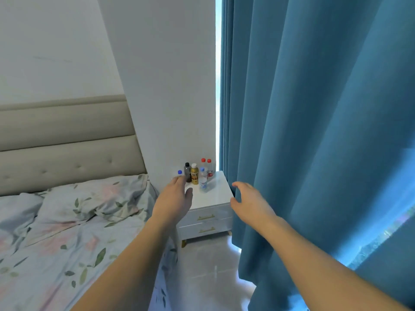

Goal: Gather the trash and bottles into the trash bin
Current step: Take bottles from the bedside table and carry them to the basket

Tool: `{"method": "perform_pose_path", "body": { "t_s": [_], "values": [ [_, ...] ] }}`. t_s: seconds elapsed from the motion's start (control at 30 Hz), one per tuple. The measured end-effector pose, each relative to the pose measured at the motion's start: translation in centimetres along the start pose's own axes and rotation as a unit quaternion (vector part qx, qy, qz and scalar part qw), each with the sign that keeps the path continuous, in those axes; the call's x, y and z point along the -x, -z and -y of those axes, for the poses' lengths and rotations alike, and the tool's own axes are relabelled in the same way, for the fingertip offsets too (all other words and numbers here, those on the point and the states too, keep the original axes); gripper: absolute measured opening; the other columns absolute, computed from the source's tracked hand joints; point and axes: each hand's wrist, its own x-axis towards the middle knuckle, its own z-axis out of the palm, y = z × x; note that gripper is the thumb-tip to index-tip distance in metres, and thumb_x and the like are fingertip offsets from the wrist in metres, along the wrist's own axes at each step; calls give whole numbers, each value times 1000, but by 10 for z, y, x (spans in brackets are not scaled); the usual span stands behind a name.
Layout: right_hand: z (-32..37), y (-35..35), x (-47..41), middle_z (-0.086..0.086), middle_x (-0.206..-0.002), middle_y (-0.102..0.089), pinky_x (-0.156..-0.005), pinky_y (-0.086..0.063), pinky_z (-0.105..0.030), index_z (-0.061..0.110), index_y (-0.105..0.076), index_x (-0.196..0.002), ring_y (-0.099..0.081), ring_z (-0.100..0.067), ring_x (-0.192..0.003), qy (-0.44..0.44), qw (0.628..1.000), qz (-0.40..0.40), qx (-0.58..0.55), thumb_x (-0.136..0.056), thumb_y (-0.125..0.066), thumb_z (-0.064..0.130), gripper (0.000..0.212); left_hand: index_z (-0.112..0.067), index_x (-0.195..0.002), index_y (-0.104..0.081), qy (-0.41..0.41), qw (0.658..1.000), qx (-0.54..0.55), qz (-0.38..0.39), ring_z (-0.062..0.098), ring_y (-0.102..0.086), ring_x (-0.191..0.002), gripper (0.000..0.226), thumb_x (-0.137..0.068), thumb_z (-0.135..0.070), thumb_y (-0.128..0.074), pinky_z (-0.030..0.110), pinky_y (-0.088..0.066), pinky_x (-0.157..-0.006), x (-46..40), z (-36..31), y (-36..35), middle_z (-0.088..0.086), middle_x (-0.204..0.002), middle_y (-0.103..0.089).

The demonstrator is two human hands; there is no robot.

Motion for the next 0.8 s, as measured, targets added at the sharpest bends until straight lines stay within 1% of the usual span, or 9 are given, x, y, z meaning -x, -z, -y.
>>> {"method": "perform_pose_path", "body": {
  "t_s": [0.07,0.13,0.23,0.33,0.5,0.63,0.7,0.77,0.8],
  "values": [
    [-1,4,-41,2,-144,-43,-97,-46,-36,21,-38,-140,-48,-22,-123,2,1000,3,-7,-95,-46,25,46,-14,-138,-44,1,1000,3,-16,24,-50,-122,40,-99,-25,-44,36,-43,-93,-38,0,2,3,-141,-47],
    [1,2,-79,1,-140,-46,-94,-46,-36,21,-40,-138,-49,-23,-120,7,1000,11,-14,-95,-47,24,43,-14,-140,-43,2,1000,1,-21,24,-50,-124,42,-100,-25,-44,35,-43,-95,-71,5,0,2,-144,-46],
    [6,-5,-133,1,-144,-43,-99,-42,-34,21,-38,-140,-47,-23,-126,14,999,22,-22,-96,-49,23,46,-14,-141,-42,6,1000,-11,-14,22,-49,-125,43,-100,-26,-45,32,-42,-94,-118,23,-8,1,-145,-45],
    [8,-19,-192,2,-143,-44,-97,-43,-33,22,-39,-140,-48,-22,-123,15,999,35,-24,-96,-49,24,44,-13,-143,-40,28,1000,-11,-4,23,-46,-130,45,-100,-26,-44,33,-38,-102,-171,50,-19,3,-148,-42],
    [1,-60,-300,1,-140,-47,-97,-45,-33,21,-41,-137,-50,-22,-121,-24,998,53,-37,-96,-49,23,42,-13,-143,-41,35,999,4,7,22,-44,-132,46,-100,-26,-46,32,-37,-104,-276,104,-48,3,-148,-43],
    [-3,-97,-389,-1,-142,-46,-97,-42,-31,20,-42,-137,-48,-22,-123,-64,995,66,-44,-96,-48,20,41,-13,-143,-42,33,998,5,50,21,-43,-133,45,-100,-26,-46,30,-34,-106,-375,153,-79,3,-148,-44],
    [-8,-115,-431,-1,-139,-47,-94,-43,-30,20,-43,-135,-50,-20,-116,-85,993,67,-50,-96,-47,19,39,-13,-143,-43,36,996,10,75,21,-43,-133,45,-100,-27,-46,30,-33,-106,-423,174,-98,3,-147,-45],
    [-18,-133,-471,-2,-134,-51,-89,-45,-28,20,-45,-132,-50,-17,-103,-111,990,72,-56,-96,-48,19,36,-13,-141,-45,42,994,27,100,22,-46,-131,44,-99,-27,-47,31,-35,-106,-468,190,-121,3,-145,-48],
    [-25,-144,-489,-2,-132,-52,-86,-45,-27,19,-46,-130,-49,-17,-99,-120,988,77,-56,-96,-48,19,34,-14,-141,-46,44,992,35,112,22,-48,-128,44,-99,-27,-48,32,-37,-104,-488,196,-134,4,-143,-50]
  ]
}}
